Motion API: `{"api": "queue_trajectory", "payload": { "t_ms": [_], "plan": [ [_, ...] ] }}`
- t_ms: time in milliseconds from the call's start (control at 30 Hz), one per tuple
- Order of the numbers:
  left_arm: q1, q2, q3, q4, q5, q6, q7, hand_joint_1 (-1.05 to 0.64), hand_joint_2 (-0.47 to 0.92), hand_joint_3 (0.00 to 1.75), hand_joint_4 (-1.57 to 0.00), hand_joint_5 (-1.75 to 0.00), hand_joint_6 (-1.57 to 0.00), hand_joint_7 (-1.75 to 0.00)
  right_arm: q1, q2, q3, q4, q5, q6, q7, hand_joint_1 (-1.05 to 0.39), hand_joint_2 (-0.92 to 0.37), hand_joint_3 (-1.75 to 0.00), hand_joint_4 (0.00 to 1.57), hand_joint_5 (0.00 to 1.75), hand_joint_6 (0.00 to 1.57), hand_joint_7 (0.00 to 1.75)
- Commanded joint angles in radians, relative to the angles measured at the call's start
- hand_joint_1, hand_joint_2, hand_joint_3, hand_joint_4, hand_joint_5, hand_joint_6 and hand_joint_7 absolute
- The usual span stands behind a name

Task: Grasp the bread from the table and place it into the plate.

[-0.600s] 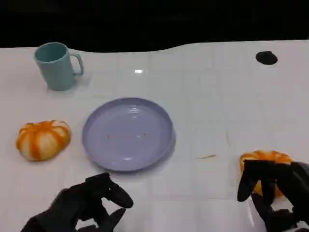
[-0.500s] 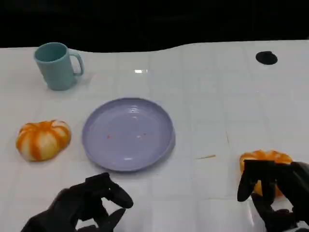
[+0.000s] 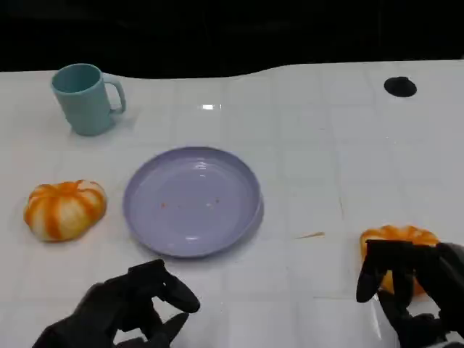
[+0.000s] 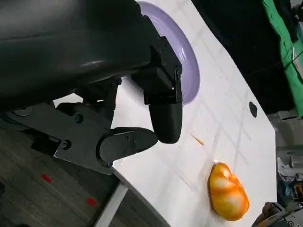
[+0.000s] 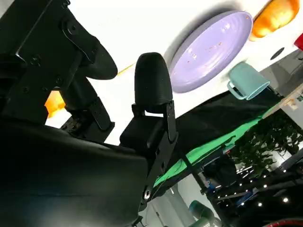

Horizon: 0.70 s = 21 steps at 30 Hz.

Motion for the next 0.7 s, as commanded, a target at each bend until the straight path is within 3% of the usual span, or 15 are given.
{"api": "queue_trajectory", "payload": {
  "t_ms": [33, 533, 700],
  "plan": [
    [0.0, 0.008, 0.009, 0.005, -0.008, -0.009, -0.006, -0.23, 0.83, 0.61, -0.61, -1.75, -0.64, -1.26, -0.005, -0.012, -0.01, 0.002, 0.008, 0.001, -0.003, 0.07, -0.14, -1.55, 0.95, 1.75, 0.92, 1.31],
    [0.002, 0.011, 0.008, 0.005, -0.01, -0.012, -0.005, -0.25, 0.83, 0.6, -0.62, -1.75, -0.64, -1.26, -0.004, -0.005, -0.014, -0.004, 0.004, 0.004, -0.015, 0.06, -0.15, -1.53, 0.93, 1.74, 0.89, 1.28],
    [0.002, 0.01, 0.007, 0.001, -0.011, -0.004, -0.005, -0.26, 0.83, 0.6, -0.64, -1.75, -0.64, -1.27, -0.003, 0.003, -0.02, -0.023, -0.003, 0.026, -0.028, 0.06, -0.21, -1.34, 0.85, 1.61, 0.88, 1.02]
  ]
}}
